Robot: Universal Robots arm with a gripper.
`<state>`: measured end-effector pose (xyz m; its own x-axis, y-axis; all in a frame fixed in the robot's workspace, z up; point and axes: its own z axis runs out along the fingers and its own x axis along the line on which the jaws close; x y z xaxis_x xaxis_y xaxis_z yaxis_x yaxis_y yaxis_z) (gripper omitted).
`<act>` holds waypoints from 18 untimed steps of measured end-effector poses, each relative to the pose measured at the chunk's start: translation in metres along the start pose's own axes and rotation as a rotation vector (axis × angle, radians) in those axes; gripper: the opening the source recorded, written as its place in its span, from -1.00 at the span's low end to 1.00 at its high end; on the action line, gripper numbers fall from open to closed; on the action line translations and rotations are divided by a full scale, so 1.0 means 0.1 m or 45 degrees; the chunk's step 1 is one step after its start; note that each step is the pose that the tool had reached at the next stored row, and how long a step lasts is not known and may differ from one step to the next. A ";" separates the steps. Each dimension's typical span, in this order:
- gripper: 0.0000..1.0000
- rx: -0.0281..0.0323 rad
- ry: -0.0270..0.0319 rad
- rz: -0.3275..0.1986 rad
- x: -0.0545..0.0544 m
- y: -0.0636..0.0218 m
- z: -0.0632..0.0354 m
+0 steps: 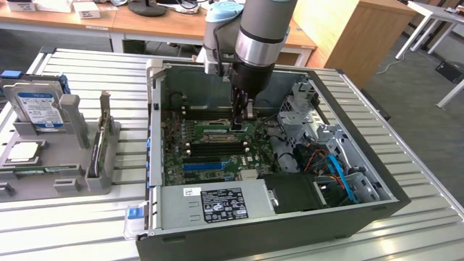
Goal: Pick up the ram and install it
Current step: 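Insert the ram into the slot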
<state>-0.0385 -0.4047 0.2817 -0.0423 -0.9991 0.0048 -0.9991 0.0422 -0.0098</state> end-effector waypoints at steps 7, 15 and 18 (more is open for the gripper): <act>-0.76 0.0002 -0.0005 0.000 0.01 0.000 0.002; -0.76 0.0001 -0.0002 0.000 0.03 -0.001 0.021; -0.76 0.0000 -0.0001 0.000 0.03 0.000 0.047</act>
<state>-0.0385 -0.4076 0.2770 -0.0423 -0.9991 0.0047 -0.9991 0.0423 -0.0098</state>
